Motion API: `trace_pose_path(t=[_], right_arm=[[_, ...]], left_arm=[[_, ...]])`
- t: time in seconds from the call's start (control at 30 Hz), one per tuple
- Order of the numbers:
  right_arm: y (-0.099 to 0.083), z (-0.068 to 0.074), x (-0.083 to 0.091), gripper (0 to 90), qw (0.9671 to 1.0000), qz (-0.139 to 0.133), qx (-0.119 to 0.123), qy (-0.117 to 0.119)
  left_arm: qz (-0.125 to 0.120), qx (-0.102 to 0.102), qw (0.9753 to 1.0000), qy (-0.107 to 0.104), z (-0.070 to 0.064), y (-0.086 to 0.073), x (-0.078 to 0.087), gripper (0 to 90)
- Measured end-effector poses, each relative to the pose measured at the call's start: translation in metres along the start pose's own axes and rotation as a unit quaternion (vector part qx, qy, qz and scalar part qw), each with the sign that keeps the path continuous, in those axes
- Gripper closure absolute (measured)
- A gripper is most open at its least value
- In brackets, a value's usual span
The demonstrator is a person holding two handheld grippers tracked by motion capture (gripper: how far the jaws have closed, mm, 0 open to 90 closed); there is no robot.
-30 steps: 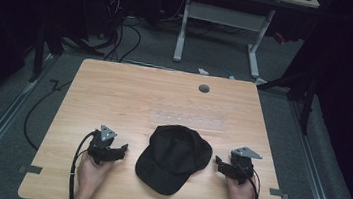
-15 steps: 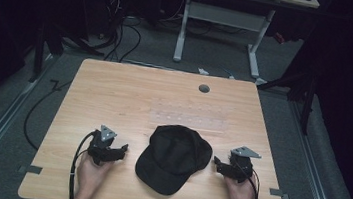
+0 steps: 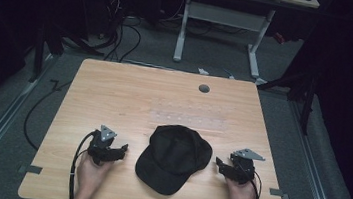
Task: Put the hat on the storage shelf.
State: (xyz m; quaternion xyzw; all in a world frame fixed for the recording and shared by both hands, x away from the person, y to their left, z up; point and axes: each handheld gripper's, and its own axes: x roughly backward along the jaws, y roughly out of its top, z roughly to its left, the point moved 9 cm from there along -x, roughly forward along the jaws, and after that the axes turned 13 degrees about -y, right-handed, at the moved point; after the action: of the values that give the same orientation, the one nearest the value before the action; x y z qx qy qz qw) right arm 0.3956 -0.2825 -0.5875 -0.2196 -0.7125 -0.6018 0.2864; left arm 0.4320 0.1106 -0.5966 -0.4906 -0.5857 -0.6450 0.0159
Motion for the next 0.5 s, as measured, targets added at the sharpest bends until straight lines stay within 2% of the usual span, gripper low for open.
trace_pose_path(t=[0.2, 0.3, 0.43, 0.5], right_arm=[[0.001, 0.003, 0.012, 39.6, 0.9998, -0.014, -0.001, 0.012], [0.000, 0.005, 0.017, 40.0, 0.9999, -0.010, 0.000, 0.012], [0.004, 0.008, 0.024, 39.8, 0.9996, -0.019, -0.003, 0.022], [0.009, 0.013, 0.031, 39.2, 0.9990, -0.032, -0.001, 0.031]], left_arm=[[0.000, 0.000, 1.0000, 0.000, 0.000, 0.000, 0.000, 27.2], [0.000, 0.000, 1.0000, 0.000, 0.000, 0.000, 0.000, 27.2], [0.000, 0.001, 1.0000, 0.000, 0.000, 0.000, 0.000, 27.3], [0.000, 0.001, 1.0000, -0.001, 0.000, 0.000, 0.000, 27.3]])
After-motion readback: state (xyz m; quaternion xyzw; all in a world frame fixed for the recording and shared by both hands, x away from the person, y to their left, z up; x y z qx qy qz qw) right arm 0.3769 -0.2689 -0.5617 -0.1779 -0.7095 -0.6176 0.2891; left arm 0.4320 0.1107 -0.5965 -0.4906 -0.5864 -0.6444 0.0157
